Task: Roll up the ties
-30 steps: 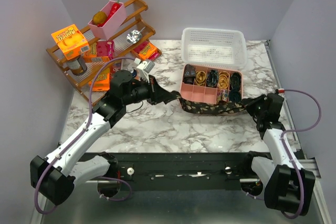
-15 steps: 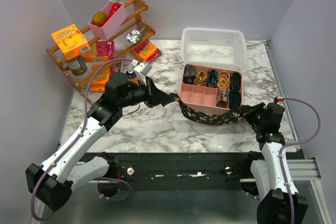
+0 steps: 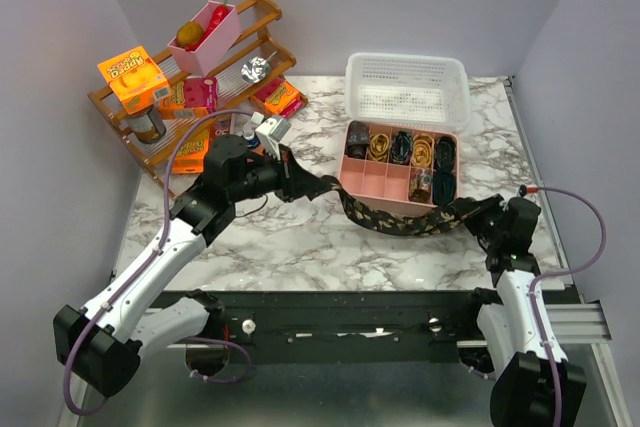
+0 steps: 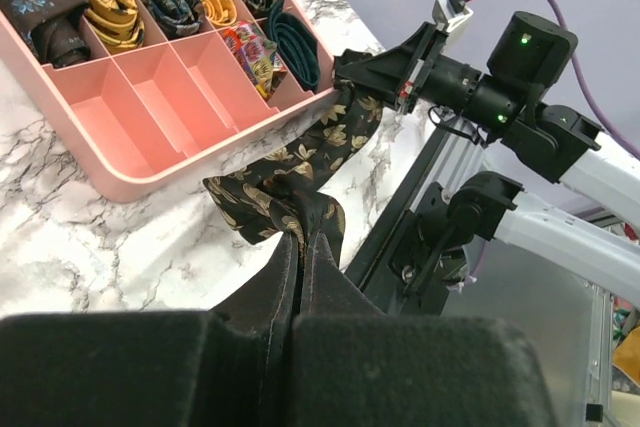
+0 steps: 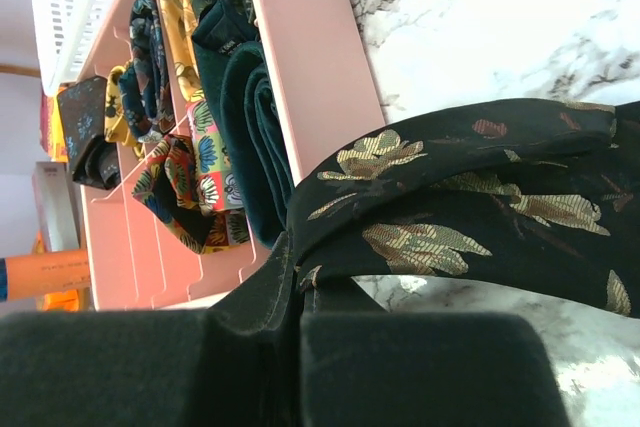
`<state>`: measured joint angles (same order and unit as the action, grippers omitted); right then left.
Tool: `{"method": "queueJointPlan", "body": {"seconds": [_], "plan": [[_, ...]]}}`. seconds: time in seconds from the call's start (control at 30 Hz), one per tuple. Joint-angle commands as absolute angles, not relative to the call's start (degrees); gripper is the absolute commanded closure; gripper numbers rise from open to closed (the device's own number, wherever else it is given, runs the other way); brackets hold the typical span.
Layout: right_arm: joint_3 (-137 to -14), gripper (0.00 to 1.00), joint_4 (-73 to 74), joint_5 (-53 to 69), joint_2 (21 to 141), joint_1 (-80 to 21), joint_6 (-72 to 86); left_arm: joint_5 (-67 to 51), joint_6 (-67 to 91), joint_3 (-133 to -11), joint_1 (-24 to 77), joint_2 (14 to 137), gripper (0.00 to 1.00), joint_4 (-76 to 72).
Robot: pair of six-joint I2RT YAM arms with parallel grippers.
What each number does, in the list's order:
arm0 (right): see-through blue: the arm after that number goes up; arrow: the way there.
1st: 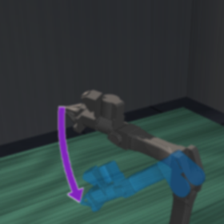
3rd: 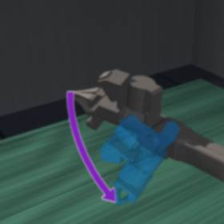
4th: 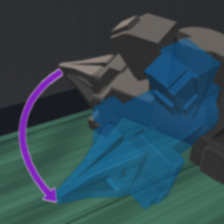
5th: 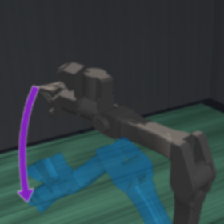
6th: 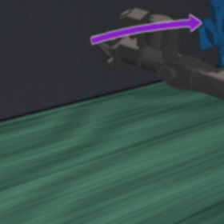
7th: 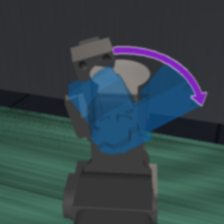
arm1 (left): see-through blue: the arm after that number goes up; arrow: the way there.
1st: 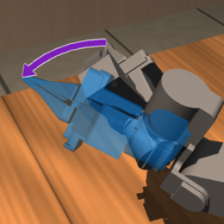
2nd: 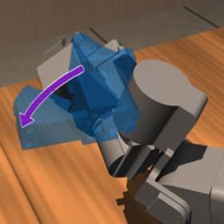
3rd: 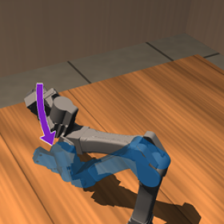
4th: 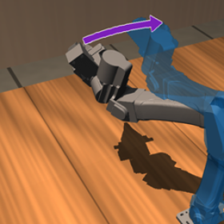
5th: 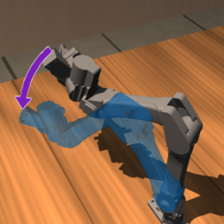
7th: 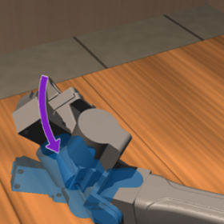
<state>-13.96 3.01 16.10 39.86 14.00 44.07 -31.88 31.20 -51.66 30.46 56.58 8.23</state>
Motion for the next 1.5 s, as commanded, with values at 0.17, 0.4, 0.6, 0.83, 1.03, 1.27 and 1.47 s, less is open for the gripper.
{"method": "queueJointPlan", "body": {"seconds": [0.17, 0.4, 0.6, 0.83, 1.03, 1.27, 1.47], "plan": [[-16.25, 0.99, 0.62, 18.19, 54.39, 13.54, 41.92, -30.85, 29.36, -54.23, 29.53, 59.59, 1.00, 7.64], [-20.29, 0.99, -7.20, 19.87, 64.86, 13.01, 42.10, -30.32, 28.92, -54.40, 28.30, 61.08, 1.00, 7.21], [-23.90, 0.99, -6.95, 18.20, 67.24, 12.92, 41.05, -29.53, 28.39, -54.93, 26.90, 62.40, 1.00, 7.65], [-22.15, 0.99, -2.55, 14.15, 64.43, 13.01, 40.43, -28.74, 28.74, -53.70, 26.02, 59.77, 1.00, 10.98], [-16.62, 0.99, -1.58, 16.43, 63.11, 13.01, 44.03, -27.25, 28.74, -52.21, 24.17, 55.55, 1.00, 18.27], [-15.21, 0.95, 3.77, 16.44, 55.13, 13.01, 46.41, -25.66, 28.21, -51.07, 22.50, 50.37, 1.00, 24.87], [-15.64, 0.93, 9.67, 15.47, 48.00, 13.01, 46.23, -25.40, 28.48, -48.87, 22.15, 46.94, 1.00, 26.54]]}}
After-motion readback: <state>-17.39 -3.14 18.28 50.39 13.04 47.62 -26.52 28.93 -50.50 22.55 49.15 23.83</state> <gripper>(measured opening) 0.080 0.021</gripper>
